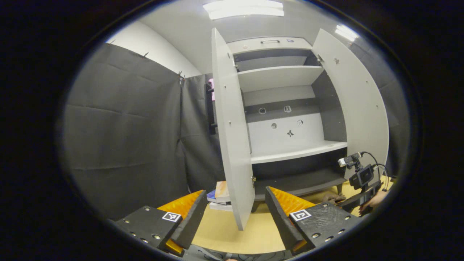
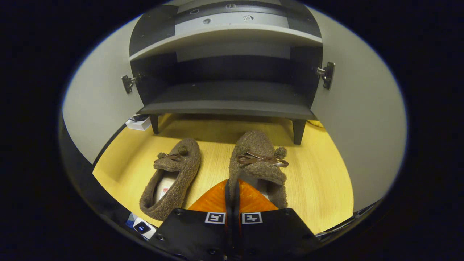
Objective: Grab one shoe with the right hand and put it into the shoe cabinet, grab the other shoe with the left hand and put it into the shoe cabinet; then close the right door with the right hand and the left door with the left hand.
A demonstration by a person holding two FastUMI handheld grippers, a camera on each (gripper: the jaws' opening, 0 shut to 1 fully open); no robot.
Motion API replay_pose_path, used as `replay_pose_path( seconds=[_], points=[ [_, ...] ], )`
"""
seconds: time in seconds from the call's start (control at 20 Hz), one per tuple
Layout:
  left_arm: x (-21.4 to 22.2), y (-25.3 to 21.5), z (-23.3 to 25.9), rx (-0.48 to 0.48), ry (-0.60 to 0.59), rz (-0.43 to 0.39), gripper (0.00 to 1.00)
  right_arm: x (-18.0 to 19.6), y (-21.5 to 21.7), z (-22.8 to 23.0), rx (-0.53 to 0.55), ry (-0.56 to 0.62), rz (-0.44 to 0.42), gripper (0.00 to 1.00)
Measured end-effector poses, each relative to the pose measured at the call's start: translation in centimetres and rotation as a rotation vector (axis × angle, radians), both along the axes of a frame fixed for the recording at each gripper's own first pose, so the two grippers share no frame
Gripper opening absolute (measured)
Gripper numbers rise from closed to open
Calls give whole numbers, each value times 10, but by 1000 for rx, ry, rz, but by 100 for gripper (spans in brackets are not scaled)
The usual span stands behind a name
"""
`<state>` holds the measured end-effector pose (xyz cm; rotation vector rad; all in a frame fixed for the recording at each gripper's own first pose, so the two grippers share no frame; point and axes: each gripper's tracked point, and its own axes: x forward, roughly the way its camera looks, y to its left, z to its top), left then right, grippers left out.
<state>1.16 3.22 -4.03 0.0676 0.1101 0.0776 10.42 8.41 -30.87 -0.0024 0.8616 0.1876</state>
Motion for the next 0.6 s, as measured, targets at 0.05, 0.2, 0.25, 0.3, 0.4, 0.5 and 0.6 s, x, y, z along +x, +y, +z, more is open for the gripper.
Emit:
replay_pose_path(
  seconds=[0.05,0.2,0.25,0.3,0.4,0.5,0.6],
  points=[
    [0,-4,0,-4,-3,-10,100,0,0,9,14,-13,0,2],
    [3,-14,4,-10,-16,-38,100,4,-3,39,33,-56,0,2],
    [5,-17,4,-14,-21,-45,100,5,-4,49,34,-74,3,2],
    [7,-19,5,-20,-26,-51,100,8,-5,61,36,-95,6,2],
    [10,-25,8,-31,-34,-62,100,14,-7,83,38,-133,9,2],
    [14,-30,7,-34,-38,-75,100,19,-7,105,47,-168,16,0],
    [17,-35,9,-36,-44,-86,93,26,-5,127,56,-204,26,0]
  ],
)
